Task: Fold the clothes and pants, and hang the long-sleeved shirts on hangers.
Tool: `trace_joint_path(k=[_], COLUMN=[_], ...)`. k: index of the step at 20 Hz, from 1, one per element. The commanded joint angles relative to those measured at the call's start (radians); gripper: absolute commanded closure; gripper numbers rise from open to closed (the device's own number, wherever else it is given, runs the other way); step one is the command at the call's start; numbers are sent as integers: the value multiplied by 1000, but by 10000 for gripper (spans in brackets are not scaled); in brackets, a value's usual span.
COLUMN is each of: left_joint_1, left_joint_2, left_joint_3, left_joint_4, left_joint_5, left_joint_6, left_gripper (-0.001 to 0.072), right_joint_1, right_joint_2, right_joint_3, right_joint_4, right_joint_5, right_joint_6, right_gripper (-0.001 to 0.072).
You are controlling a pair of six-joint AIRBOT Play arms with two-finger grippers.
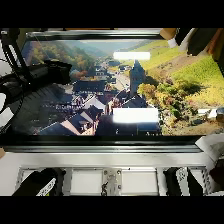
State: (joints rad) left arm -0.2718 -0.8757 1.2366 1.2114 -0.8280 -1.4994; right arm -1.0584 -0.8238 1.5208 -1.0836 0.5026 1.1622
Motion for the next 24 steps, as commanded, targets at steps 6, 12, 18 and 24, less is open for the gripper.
trace_joint_path(k=[6, 12, 18, 24], left_joint_1=[-1, -1, -1, -1], left_joint_2=[-2, -2, -2, -2], left_joint_3=[0, 0, 0, 0], left_joint_4=[1, 1, 0, 0], left_joint_5=[-10, -10, -10, -10], left_joint_6=[0, 0, 0, 0], left_gripper=[696, 696, 696, 696], right_joint_1=[-2, -2, -2, -2], right_joint_2=[-31, 3, 50, 92], right_joint_3=[63, 63, 63, 63], right_joint_4=[-219, -215, -216, -215], right_joint_5=[36, 39, 93, 101], right_joint_6=[163, 163, 163, 164], right_gripper=[703, 702, 702, 701])
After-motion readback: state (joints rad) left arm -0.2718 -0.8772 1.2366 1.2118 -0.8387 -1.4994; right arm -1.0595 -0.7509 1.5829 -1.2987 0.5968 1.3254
